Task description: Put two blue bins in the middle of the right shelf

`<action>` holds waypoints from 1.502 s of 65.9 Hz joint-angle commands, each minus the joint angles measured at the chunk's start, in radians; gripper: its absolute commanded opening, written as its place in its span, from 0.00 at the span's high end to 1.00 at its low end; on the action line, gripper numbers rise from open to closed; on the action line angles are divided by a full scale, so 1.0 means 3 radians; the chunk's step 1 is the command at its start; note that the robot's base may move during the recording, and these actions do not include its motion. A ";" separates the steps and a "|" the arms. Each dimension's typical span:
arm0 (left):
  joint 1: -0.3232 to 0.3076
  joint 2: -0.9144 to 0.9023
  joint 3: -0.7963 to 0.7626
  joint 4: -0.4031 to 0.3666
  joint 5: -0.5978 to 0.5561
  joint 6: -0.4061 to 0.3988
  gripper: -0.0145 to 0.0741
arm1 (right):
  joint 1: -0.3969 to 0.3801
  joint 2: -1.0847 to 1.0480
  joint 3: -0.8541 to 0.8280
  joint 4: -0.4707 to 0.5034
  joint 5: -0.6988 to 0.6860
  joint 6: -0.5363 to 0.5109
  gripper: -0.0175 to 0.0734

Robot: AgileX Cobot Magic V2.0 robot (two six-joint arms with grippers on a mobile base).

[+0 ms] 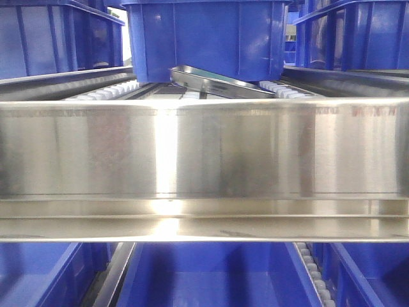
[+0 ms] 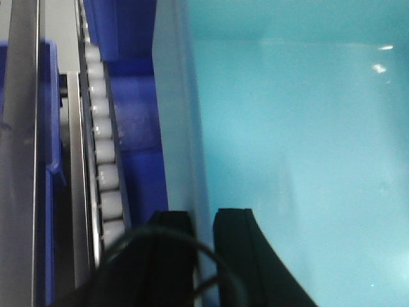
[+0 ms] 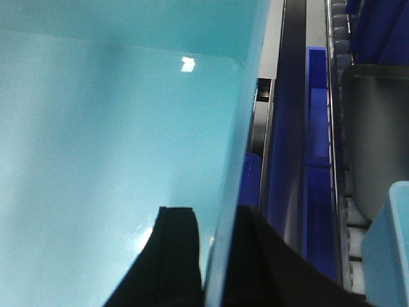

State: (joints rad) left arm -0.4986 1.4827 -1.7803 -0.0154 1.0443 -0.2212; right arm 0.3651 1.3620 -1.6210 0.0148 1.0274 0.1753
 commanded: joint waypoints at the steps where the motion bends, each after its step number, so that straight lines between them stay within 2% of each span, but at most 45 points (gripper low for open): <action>1: -0.0011 -0.0067 -0.0045 -0.0104 -0.0356 0.0024 0.96 | -0.0012 -0.0036 -0.0036 -0.0032 -0.0084 -0.0064 0.98; 47: -0.0011 -0.0067 -0.0045 -0.0053 -0.1278 0.0024 0.96 | -0.0012 -0.0036 -0.0036 -0.0032 -0.0084 -0.0064 0.98; 99: -0.0011 -0.0067 -0.0045 -0.0053 -0.1295 0.0024 0.96 | -0.0012 -0.0024 -0.0036 -0.0032 -0.0091 -0.0064 0.98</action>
State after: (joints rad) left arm -0.4986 1.4827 -1.7803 0.0225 0.7574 -0.1902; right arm 0.3651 1.3620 -1.6232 0.0151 1.0039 0.1836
